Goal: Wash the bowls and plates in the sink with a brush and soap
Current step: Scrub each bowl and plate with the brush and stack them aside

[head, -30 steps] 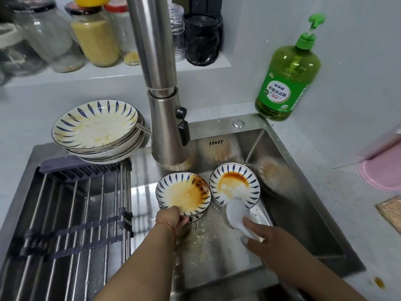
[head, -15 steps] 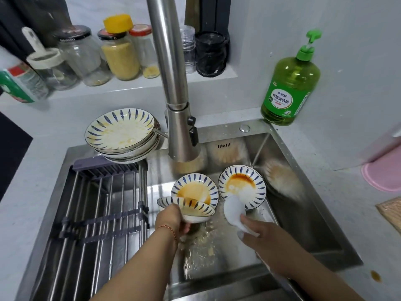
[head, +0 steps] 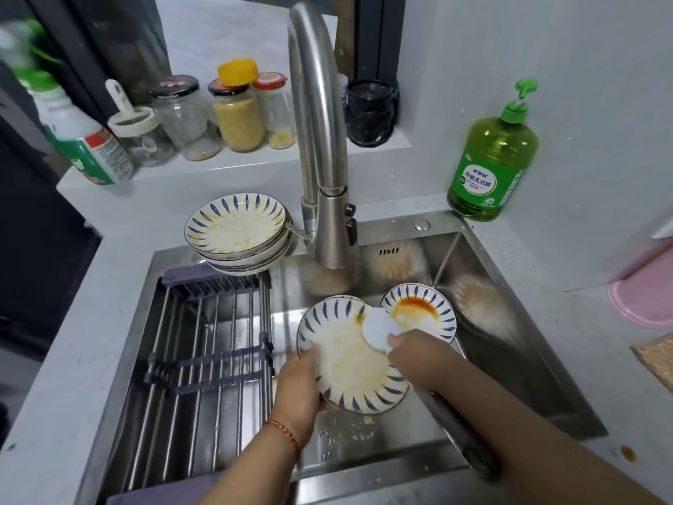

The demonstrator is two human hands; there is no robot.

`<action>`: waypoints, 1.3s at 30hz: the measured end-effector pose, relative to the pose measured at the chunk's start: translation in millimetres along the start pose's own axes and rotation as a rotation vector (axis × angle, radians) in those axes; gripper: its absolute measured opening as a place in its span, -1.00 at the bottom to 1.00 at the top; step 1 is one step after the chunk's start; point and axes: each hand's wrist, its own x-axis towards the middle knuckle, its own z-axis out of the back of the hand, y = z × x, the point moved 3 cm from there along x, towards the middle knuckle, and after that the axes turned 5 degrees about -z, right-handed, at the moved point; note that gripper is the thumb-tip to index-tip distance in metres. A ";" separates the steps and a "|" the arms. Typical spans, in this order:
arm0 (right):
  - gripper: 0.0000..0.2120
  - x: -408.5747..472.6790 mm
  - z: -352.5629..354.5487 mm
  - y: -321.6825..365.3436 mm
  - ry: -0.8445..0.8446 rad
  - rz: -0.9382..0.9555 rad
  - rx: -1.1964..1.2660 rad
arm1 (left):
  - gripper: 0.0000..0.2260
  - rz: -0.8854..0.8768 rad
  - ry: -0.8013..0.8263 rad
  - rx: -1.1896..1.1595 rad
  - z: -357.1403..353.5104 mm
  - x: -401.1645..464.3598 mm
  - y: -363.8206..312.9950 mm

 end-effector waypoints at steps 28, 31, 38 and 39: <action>-0.62 -45.0 -0.8 73.9 0.027 0.065 0.164 | -0.62 -0.013 0.140 -0.183 6.3 -18.1 -1.3; -0.65 -42.9 5.4 61.5 -0.071 0.014 0.162 | -0.59 -0.048 0.167 -0.200 6.5 -21.6 0.9; -0.63 -40.2 13.4 39.2 -0.102 -0.002 0.124 | -0.61 -0.092 0.171 -0.155 6.7 -28.0 -2.0; -0.62 -43.6 11.7 44.9 -0.082 0.028 0.163 | -0.61 -0.084 0.168 -0.145 6.0 -28.9 -2.5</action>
